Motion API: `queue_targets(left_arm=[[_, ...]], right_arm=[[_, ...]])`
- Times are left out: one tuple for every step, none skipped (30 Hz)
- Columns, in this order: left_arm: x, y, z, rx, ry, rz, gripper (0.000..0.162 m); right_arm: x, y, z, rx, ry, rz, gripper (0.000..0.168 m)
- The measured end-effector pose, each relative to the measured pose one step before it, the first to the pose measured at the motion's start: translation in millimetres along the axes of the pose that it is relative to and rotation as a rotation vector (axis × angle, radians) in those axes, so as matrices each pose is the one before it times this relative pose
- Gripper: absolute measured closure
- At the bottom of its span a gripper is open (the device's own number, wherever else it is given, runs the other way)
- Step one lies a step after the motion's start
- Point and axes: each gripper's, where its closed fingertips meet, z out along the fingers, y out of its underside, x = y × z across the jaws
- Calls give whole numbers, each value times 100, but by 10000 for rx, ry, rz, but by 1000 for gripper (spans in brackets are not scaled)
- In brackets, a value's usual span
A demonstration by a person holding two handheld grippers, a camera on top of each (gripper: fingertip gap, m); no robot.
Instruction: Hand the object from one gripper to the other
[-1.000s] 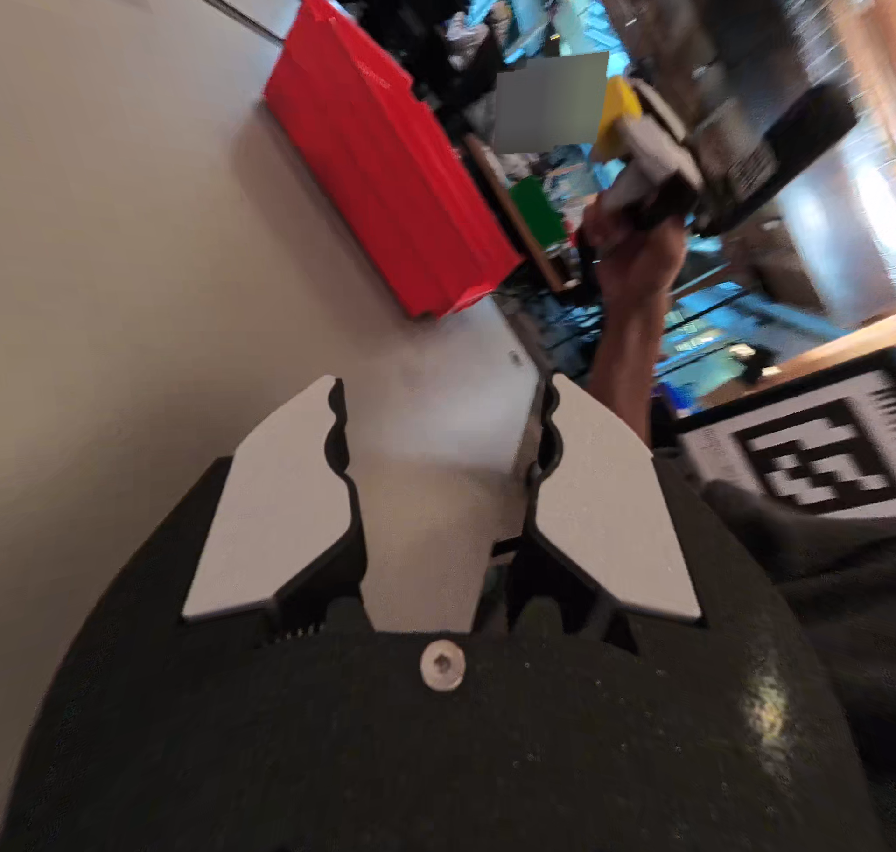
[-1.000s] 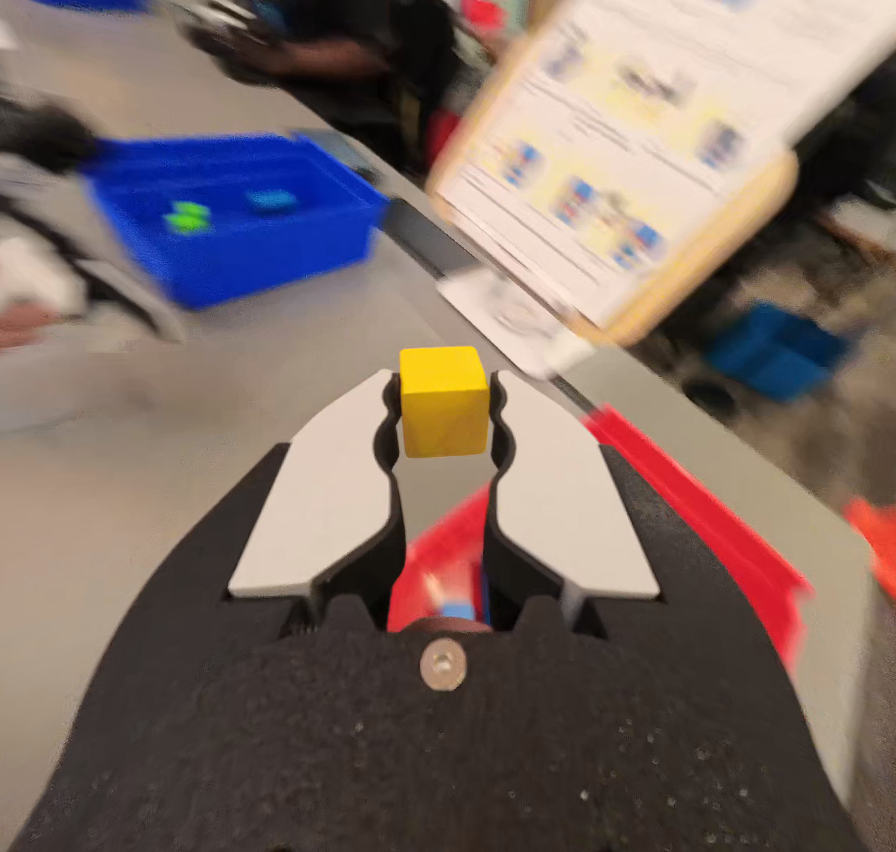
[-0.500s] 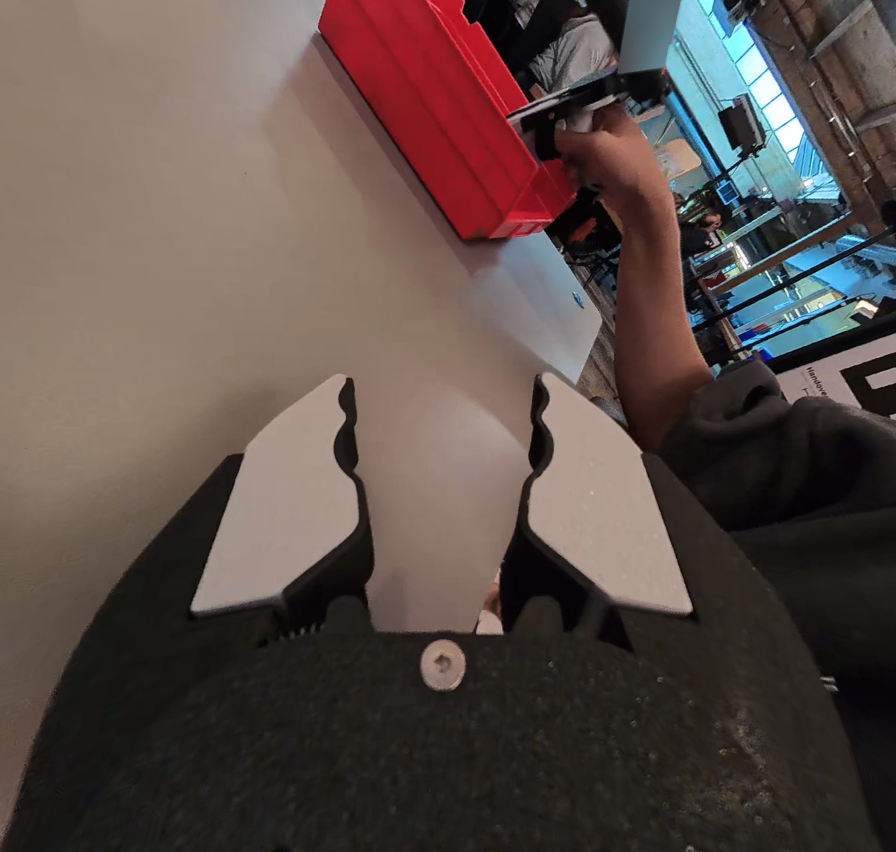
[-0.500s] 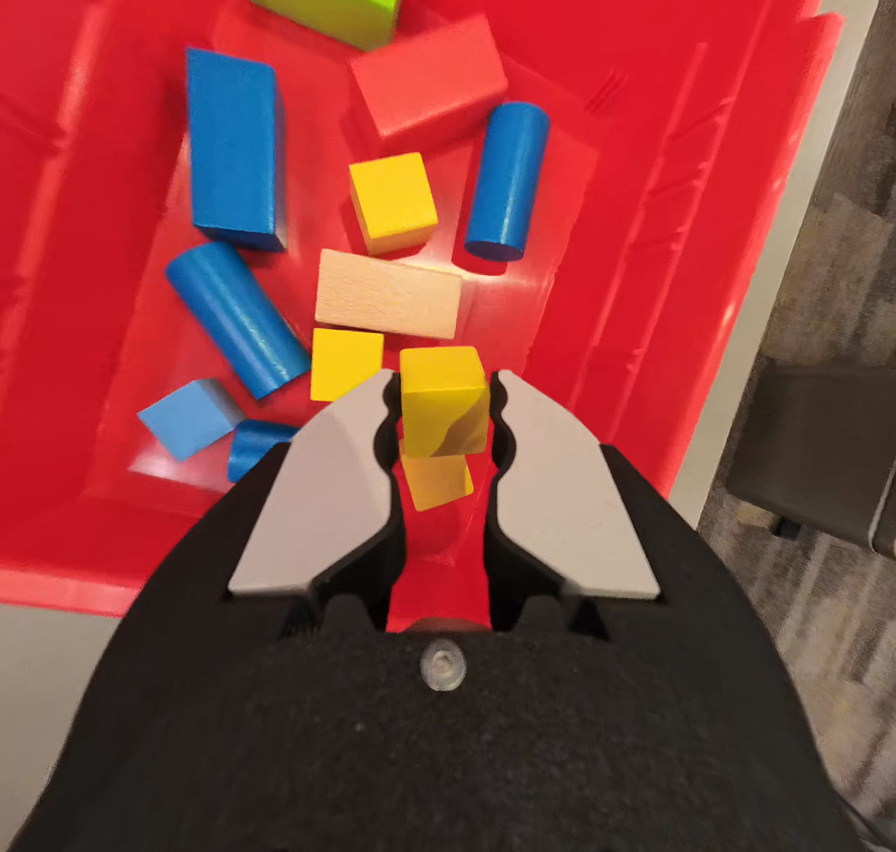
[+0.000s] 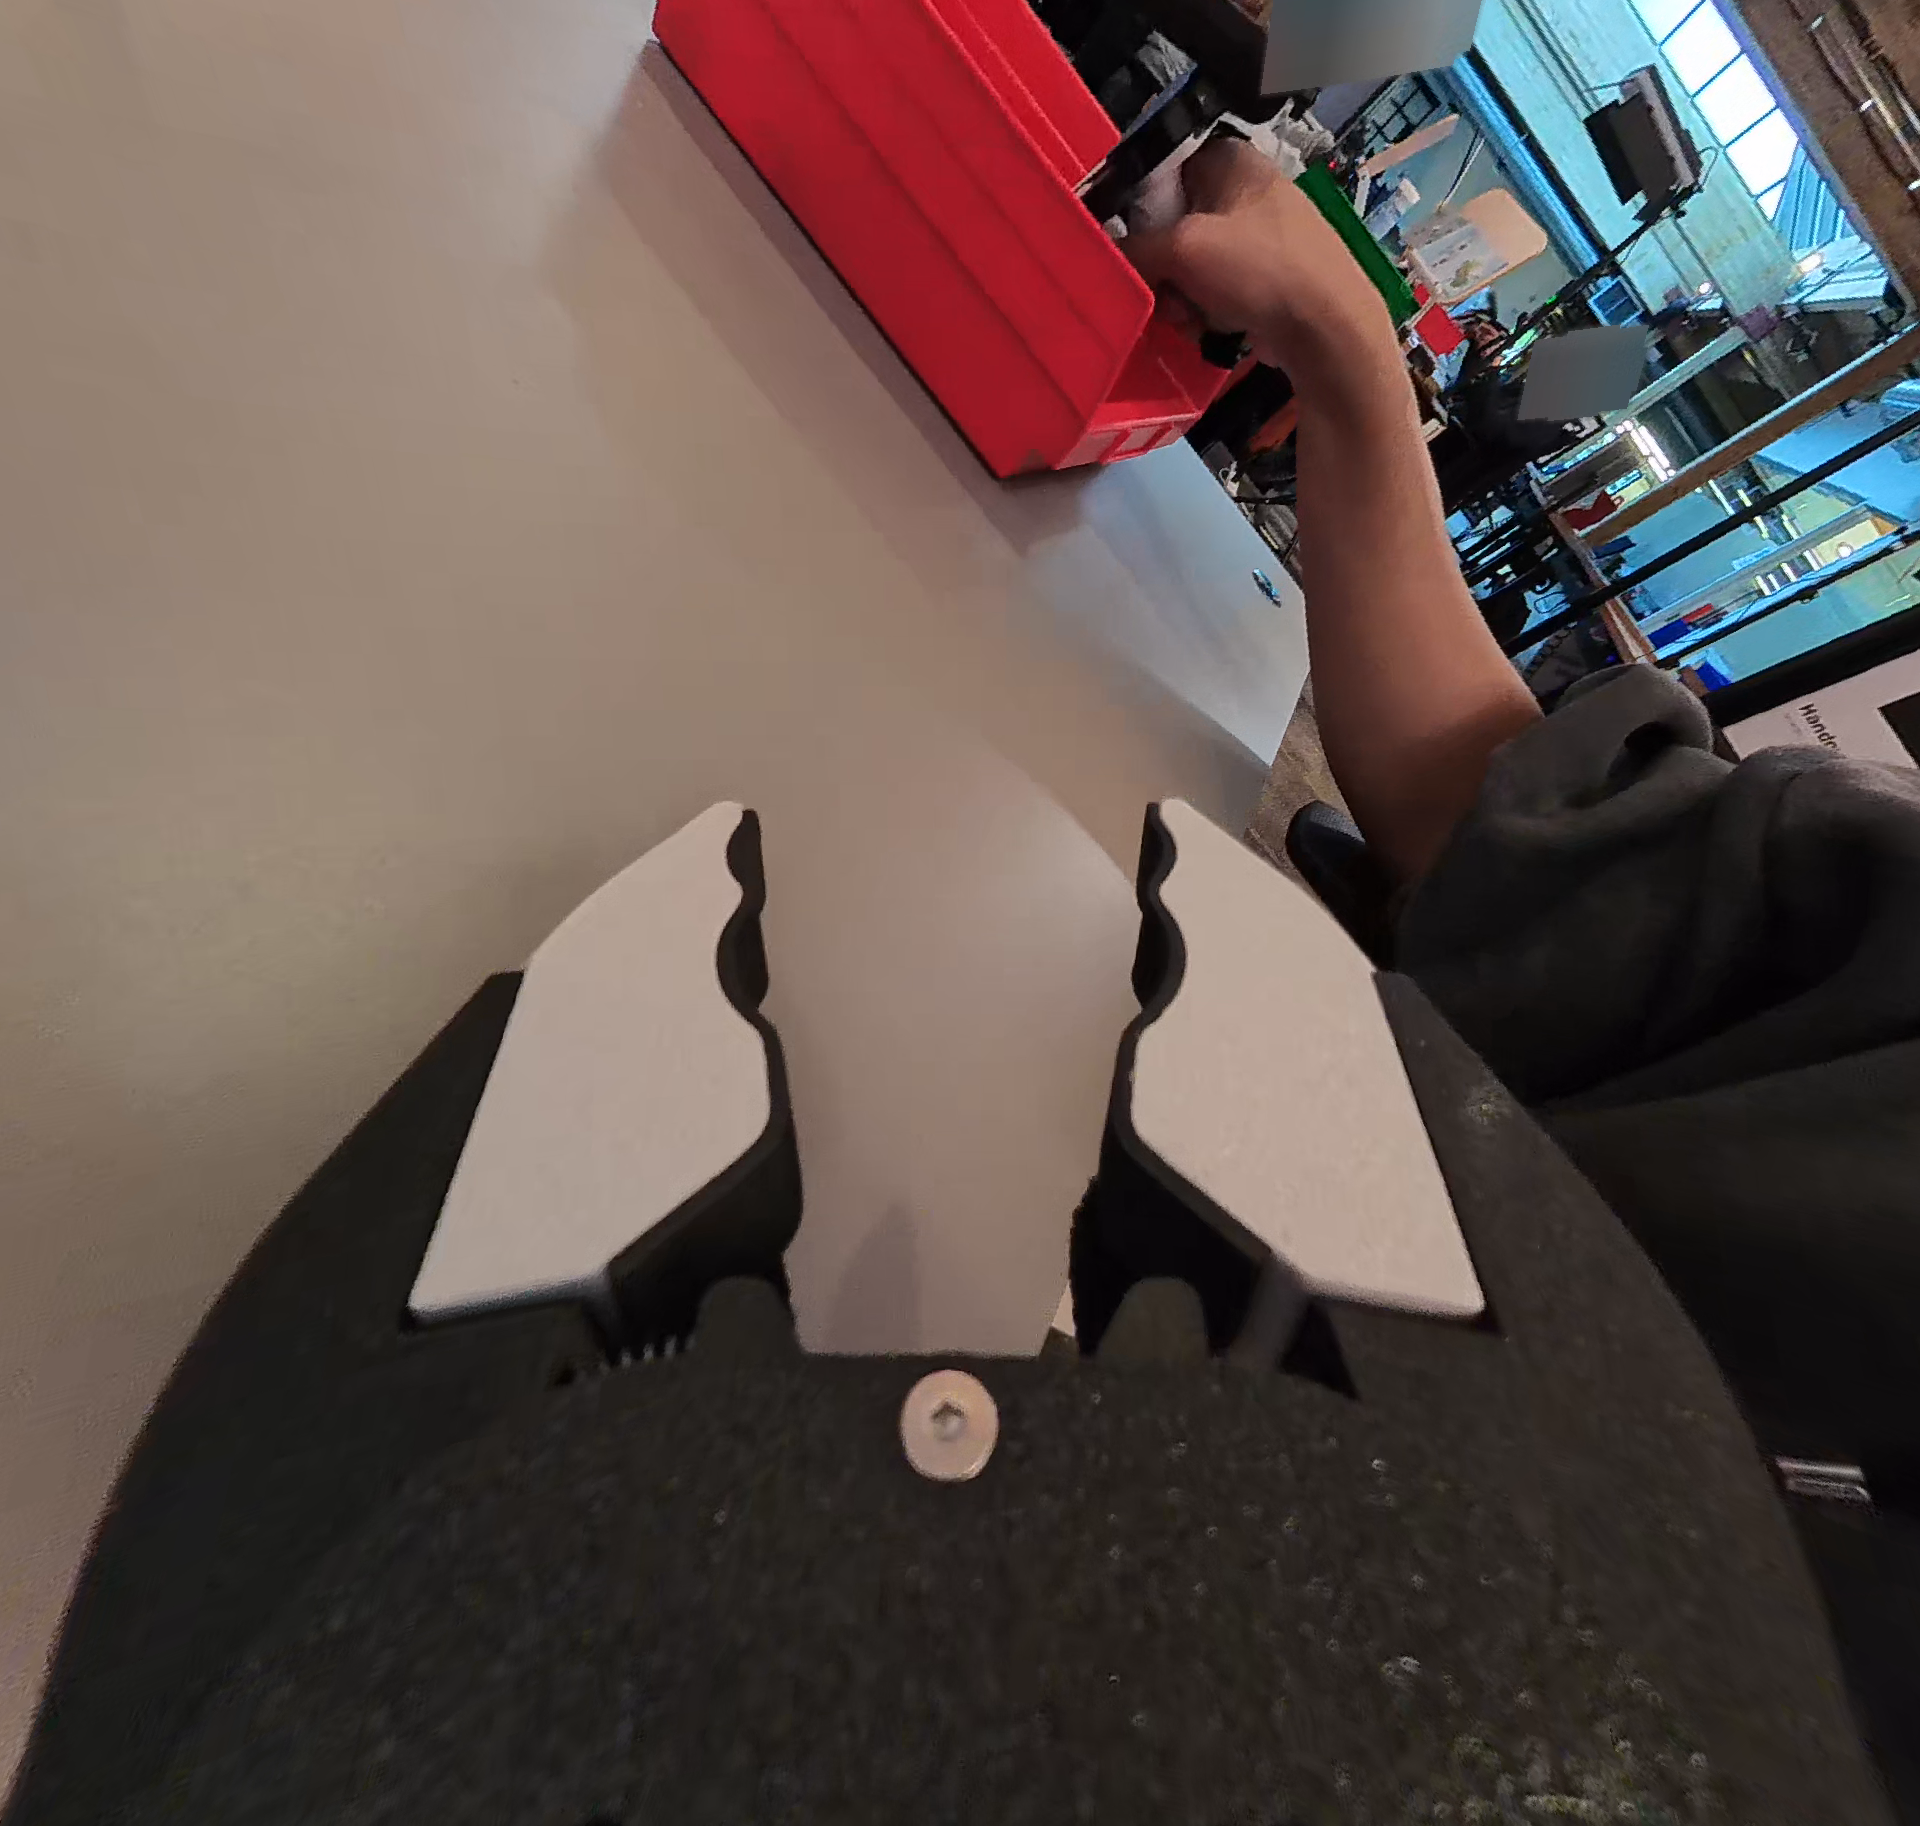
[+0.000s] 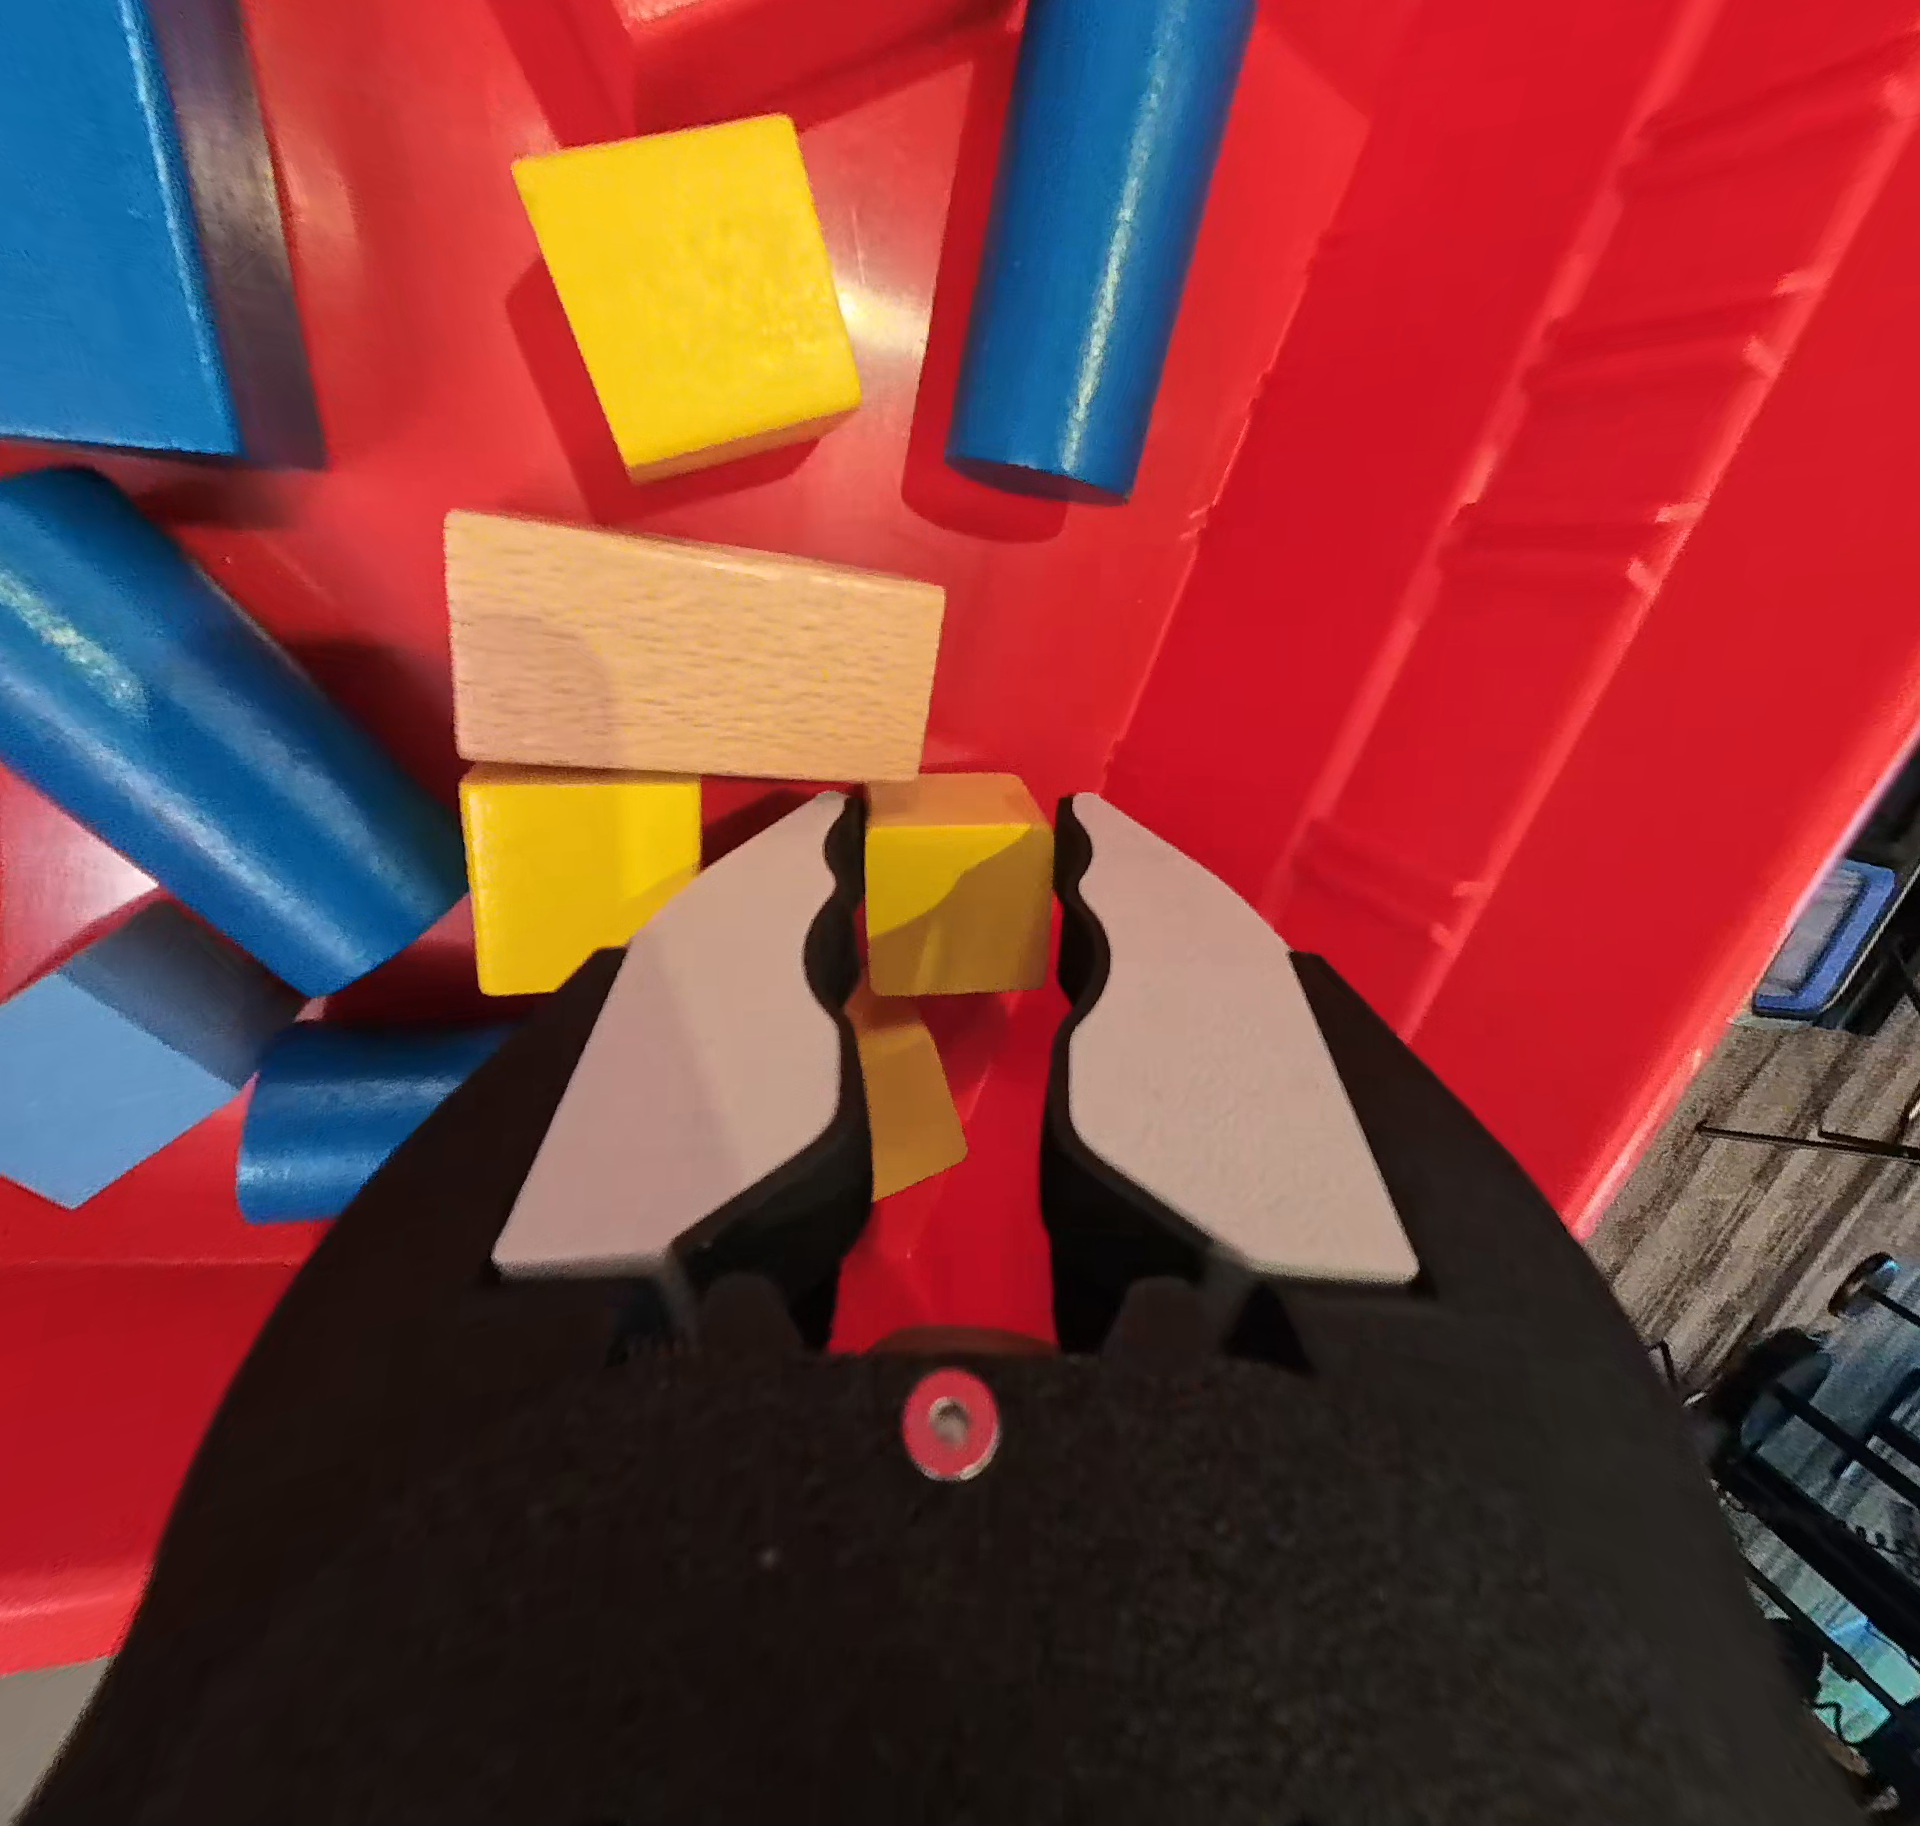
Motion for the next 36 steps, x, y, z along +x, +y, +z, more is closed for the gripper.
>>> queue_targets(left_arm=[[-77,24,2,-14,-41,29,93],[-91,5,-6,0,-34,1,93],[-80,-51,-18,21,-19,-32,93],[-52,-90,-49,47,10,-42,93],[-36,-121,-85,63,10,-44,93],[-56,-110,-109,54,-10,-17,93],[-111,-112,-114,53,-60,29,93],[-216,-85,-134,43,-132,60,93],[-418,-70,-176,35,-256,77,93],[-785,-51,-261,52,-500,78,96],[-967,-15,-308,63,-628,54,98],[-676,-23,-297,37,-412,70,99],[-414,-62,-300,-11,-224,87,100],[-453,-195,-319,18,-249,85,101],[-545,-352,-348,97,-307,106,101],[-560,-416,-340,95,-314,136,101],[-604,-391,-312,28,-319,150,101],[-716,-336,-308,-30,-392,134,101],[-876,-263,-330,-69,-485,89,102],[-983,-166,-349,-110,-532,31,103],[-974,-131,-385,-135,-489,1,103],[-1014,-224,-444,-138,-459,12,105],[-1069,-421,-463,-136,-415,77,104],[-1086,-609,-403,-190,-352,176,103],[-1176,-635,-304,-318,-349,242,101],[-1280,-621,-229,-410,-358,301,100],[-1487,-610,-98,-446,-442,328,100],[-1542,-428,84,-622,-446,395,100],[-1407,-298,285,-738,-363,505,101],[-1194,-153,482,-835,-255,639,101],[-984,-108,598,-871,-167,849,101],[-927,-327,622,-616,-199,1083,99],[-805,-400,596,-381,-167,1266,99],[-551,-198,613,-279,-22,1193,96],[-376,131,629,-323,108,891,93],[-454,319,641,-393,120,581,94]], right_arm=[[21,-20,-16,38,21,-52,134],[55,1,-8,45,42,-69,133],[-1,33,-118,63,-14,-65,133],[80,-2,-449,100,9,-37,129],[388,-66,-960,169,167,6,123],[626,-234,-1522,321,271,30,119],[658,-491,-2032,540,236,111,118],[570,-823,-2412,809,149,269,118],[330,-1132,-2587,1046,46,423,119],[-168,-1192,-2497,1248,-104,515,119],[-930,-902,-2190,1372,-316,561,119],[-1670,-387,-1794,1390,-539,579,120],[-2361,331,-1394,1223,-796,468,124],[-2672,1019,-1064,849,-917,229,123],[-2308,1616,-820,378,-698,166,121],[-1573,1905,-661,46,-285,238,119],[-1296,1862,-527,-60,-190,214,115],[-1261,1618,-467,-3,-248,147,112],[-911,1329,-424,85,-120,170,112],[-739,1065,-349,123,-129,205,112],[-573,887,-245,65,-167,144,112],[-153,711,-202,-28,-15,113,113],[-61,421,-132,-33,-33,84,113],[-216,145,-91,-37,-205,37,113],[-132,-48,-67,-5,-171,-8,113],[41,-141,-89,46,-38,-62,113],[92,-140,-89,70,39,-142,113],[97,7,-43,-3,86,-195,114],[72,87,-4,-71,102,-216,114],[-5,9,38,-43,66,-211,115],[-151,-69,78,3,-20,-174,115],[-270,-105,125,18,-101,-141,115],[-249,-82,156,22,-98,-111,115],[-215,-22,175,-4,-80,-83,115],[-206,111,188,-77,-83,-64,115],[-182,168,180,-101,-67,-52,115]])
